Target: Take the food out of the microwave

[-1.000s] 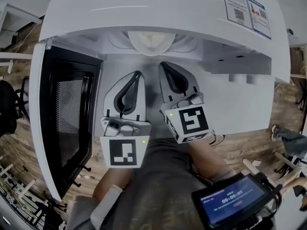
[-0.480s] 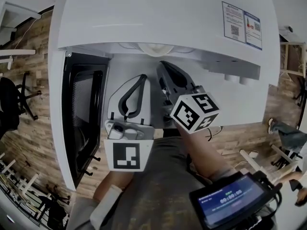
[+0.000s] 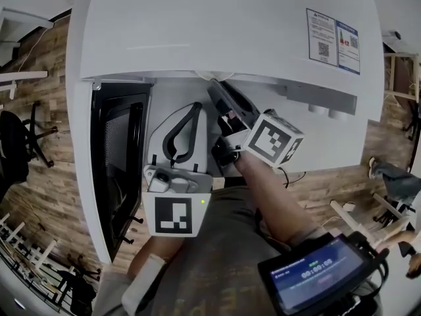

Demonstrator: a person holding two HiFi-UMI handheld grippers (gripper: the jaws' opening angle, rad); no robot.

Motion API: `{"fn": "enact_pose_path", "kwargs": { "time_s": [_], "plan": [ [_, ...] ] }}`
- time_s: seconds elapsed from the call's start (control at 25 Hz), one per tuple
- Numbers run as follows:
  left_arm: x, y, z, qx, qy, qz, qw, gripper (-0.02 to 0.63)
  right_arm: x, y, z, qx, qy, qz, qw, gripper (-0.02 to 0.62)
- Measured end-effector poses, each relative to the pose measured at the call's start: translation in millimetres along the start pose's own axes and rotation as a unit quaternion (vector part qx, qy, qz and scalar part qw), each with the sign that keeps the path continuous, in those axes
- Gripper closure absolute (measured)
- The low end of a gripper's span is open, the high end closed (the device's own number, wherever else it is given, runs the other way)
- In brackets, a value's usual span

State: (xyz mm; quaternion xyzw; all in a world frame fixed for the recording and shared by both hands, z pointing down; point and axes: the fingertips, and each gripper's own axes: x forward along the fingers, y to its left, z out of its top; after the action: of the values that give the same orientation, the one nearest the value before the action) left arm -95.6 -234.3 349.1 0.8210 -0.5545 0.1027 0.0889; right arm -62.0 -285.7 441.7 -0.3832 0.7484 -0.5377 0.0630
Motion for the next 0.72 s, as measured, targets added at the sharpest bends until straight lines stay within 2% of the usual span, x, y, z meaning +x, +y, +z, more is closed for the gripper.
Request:
{"fn": "enact_pose_path", "kwargs": {
  "time_s": [0.16, 0.24, 0.28, 0.52, 0.72],
  "plan": [
    [1, 2, 2, 0.004, -0.002, -0.003, 1.0, 0.598, 6, 5, 5, 0.044, -0.012, 0.024, 0.999, 0.488],
    [-1, 3, 2, -0.001, -0.001, 0.0, 1.0, 0.598, 7, 4, 6, 0.063, -0.013, 0.025, 0.998, 0.51],
    [-1, 4, 1, -0.002, 0.0, 0.001, 1.0, 0.598, 8, 3, 6, 0.068, -0.013, 0.022, 0.997, 0.536],
    [-5, 7, -1, 0.002, 0.006, 0.002, 1.0, 0.598, 3, 1, 5, 0.089, -0.025, 0.019, 0.996, 0.549],
    [-8, 9, -2, 0.004, 0.007, 0.002, 1.0, 0.598, -10, 4, -5, 0.085, -0.027, 0.016, 0.996, 0.549]
  ]
}}
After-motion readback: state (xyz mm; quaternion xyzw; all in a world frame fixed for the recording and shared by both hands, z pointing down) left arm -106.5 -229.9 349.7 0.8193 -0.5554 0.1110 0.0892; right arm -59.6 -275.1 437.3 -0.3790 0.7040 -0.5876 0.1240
